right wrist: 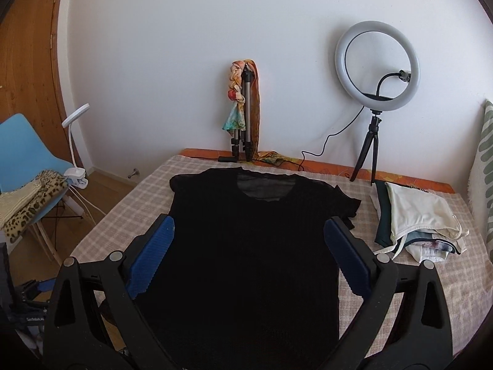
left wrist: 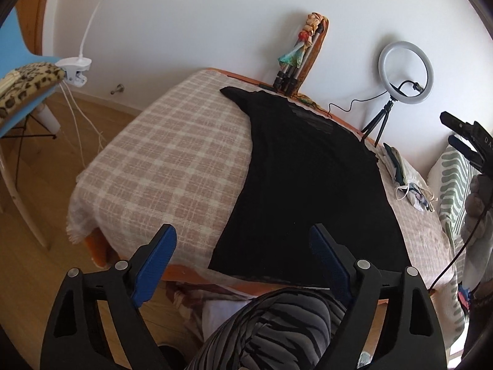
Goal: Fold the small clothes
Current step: 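Grasp the shirt's shoulder edge with the right tool while the left tool grasps its side hem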
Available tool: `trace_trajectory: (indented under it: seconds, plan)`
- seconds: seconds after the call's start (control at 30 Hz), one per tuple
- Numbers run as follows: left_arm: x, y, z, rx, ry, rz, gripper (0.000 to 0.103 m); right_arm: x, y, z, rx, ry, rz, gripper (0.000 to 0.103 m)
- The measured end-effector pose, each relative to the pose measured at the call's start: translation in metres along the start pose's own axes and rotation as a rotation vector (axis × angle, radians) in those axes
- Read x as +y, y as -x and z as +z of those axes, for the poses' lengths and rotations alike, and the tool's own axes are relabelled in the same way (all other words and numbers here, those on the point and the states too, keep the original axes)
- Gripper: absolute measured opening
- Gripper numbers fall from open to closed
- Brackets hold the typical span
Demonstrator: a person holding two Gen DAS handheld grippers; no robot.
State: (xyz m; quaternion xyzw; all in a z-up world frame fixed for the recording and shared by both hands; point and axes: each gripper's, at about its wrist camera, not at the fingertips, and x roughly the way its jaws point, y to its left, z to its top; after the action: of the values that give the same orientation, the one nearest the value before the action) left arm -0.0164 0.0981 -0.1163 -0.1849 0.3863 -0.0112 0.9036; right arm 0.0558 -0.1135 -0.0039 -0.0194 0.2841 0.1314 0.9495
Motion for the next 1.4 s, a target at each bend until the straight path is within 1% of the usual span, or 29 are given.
trace_trajectory:
  seconds: [0.03,0.1,0.17,0.27,0.3,0.37,0.47,0.5,0.57,0.63,0.67,0.73,0.8,0.93,1.03,1.17,1.2,1.27,1.4]
  plan:
    - [0.003,-0.006,-0.002,0.014,0.007,-0.013,0.082,0.008,-0.012,0.006,0.010,0.005,0.020,0.093]
    - [0.009,-0.018,-0.005,0.038,0.013,-0.034,0.070,0.022,-0.036,0.017,0.031,0.012,0.055,0.092]
    - [0.012,-0.029,-0.010,0.056,0.012,-0.057,0.063,0.035,-0.062,0.026,0.068,0.013,0.089,0.087]
    - [0.016,-0.045,-0.015,0.074,-0.005,-0.054,0.061,0.057,-0.105,0.039,0.133,0.010,0.164,0.083]
    - [0.017,-0.049,-0.017,0.079,-0.008,-0.059,0.057,0.065,-0.117,0.042,0.146,0.012,0.179,0.083]
    - [0.019,-0.054,-0.020,0.084,-0.010,-0.080,0.051,0.082,-0.144,0.049,0.171,0.019,0.199,0.083]
    - [0.020,-0.058,-0.023,0.082,-0.031,-0.099,0.048,0.106,-0.187,0.057,0.216,0.029,0.230,0.082]
    - [0.019,-0.058,-0.025,0.081,-0.036,-0.111,0.044,0.115,-0.203,0.058,0.238,0.037,0.233,0.081]
    - [0.020,-0.061,-0.026,0.083,-0.036,-0.134,0.041,0.131,-0.235,0.059,0.288,0.044,0.241,0.074]
    - [0.022,-0.064,-0.027,0.084,-0.031,-0.142,0.040,0.142,-0.265,0.059,0.337,0.022,0.260,0.070]
    - [0.022,-0.064,-0.028,0.079,-0.031,-0.147,0.040,0.146,-0.279,0.058,0.357,0.010,0.266,0.069]
    - [0.025,-0.065,-0.027,0.074,-0.024,-0.165,0.039,0.155,-0.302,0.057,0.381,0.005,0.262,0.069]
    - [0.027,-0.066,-0.026,0.077,-0.011,-0.181,0.036,0.163,-0.321,0.056,0.396,0.015,0.245,0.069]
    - [0.030,-0.071,-0.025,0.078,0.012,-0.211,0.030,0.181,-0.355,0.053,0.430,0.073,0.209,0.068]
    - [0.031,-0.075,-0.025,0.091,0.023,-0.247,0.022,0.193,-0.375,0.049,0.460,0.110,0.203,0.068]
    - [0.031,-0.078,-0.024,0.096,0.023,-0.269,0.011,0.204,-0.403,0.043,0.496,0.131,0.177,0.068]
    - [0.033,-0.079,-0.024,0.097,0.031,-0.275,0.010,0.206,-0.409,0.040,0.505,0.136,0.172,0.067]
    - [0.036,-0.080,-0.024,0.096,0.054,-0.293,0.008,0.212,-0.420,0.035,0.522,0.153,0.163,0.060]
    - [0.037,-0.080,-0.025,0.093,0.070,-0.309,0.006,0.221,-0.438,0.025,0.557,0.198,0.125,0.053]
